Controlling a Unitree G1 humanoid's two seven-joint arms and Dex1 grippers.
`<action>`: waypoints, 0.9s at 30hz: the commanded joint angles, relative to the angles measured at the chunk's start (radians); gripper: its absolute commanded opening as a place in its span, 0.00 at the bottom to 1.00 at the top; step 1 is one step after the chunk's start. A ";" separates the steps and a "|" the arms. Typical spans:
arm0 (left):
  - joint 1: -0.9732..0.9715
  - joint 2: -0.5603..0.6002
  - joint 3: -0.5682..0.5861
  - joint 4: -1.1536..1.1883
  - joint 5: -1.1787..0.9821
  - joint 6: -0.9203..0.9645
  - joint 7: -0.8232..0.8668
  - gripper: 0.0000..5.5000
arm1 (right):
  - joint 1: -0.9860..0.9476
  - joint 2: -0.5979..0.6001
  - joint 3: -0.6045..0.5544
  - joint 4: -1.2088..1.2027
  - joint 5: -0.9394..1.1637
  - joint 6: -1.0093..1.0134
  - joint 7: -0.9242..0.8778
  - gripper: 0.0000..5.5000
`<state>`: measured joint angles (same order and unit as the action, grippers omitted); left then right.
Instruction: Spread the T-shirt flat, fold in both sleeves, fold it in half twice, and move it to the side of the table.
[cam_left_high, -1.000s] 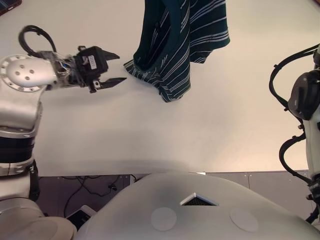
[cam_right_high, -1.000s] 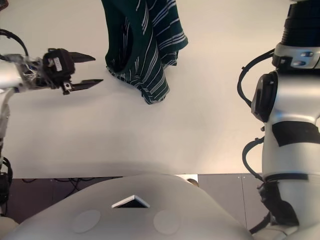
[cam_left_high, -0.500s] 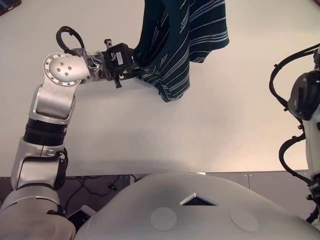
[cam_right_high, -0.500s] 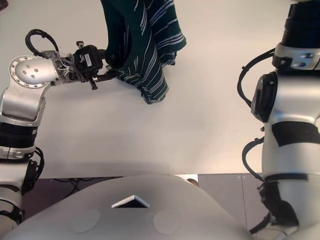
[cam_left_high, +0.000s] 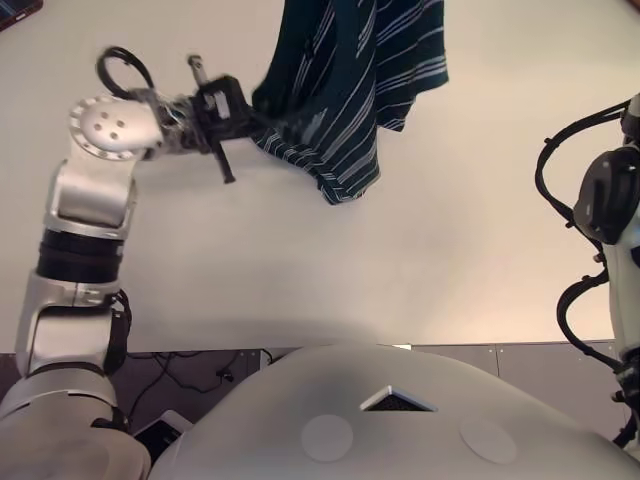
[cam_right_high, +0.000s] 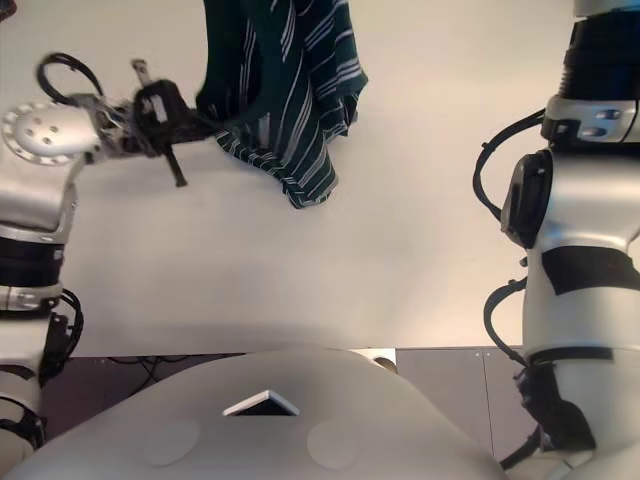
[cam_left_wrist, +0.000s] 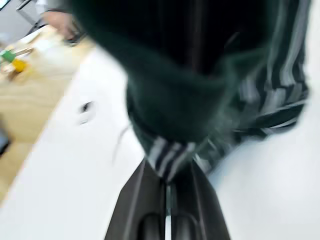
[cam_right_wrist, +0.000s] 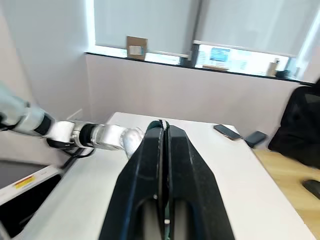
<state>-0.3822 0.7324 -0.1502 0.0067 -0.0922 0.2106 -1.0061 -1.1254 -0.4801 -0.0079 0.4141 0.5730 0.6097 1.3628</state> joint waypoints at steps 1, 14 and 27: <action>-0.184 0.084 0.123 0.179 -0.072 0.014 -0.068 0.00 | -0.060 -0.012 -0.037 0.236 -0.091 -0.148 -0.076 0.00; -1.005 -0.019 -0.026 1.106 0.288 -0.244 0.205 0.00 | -0.400 0.097 -0.017 0.827 -0.446 -0.744 -0.580 0.00; -1.329 -0.024 -0.013 1.322 0.403 -0.323 0.430 0.00 | -0.547 0.079 0.006 0.914 -0.654 -0.892 -0.789 0.00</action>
<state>-1.6797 0.6796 -0.1717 1.3246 0.3029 -0.0964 -0.5520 -1.6361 -0.3996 0.0018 1.3260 -0.0708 -0.2685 0.5751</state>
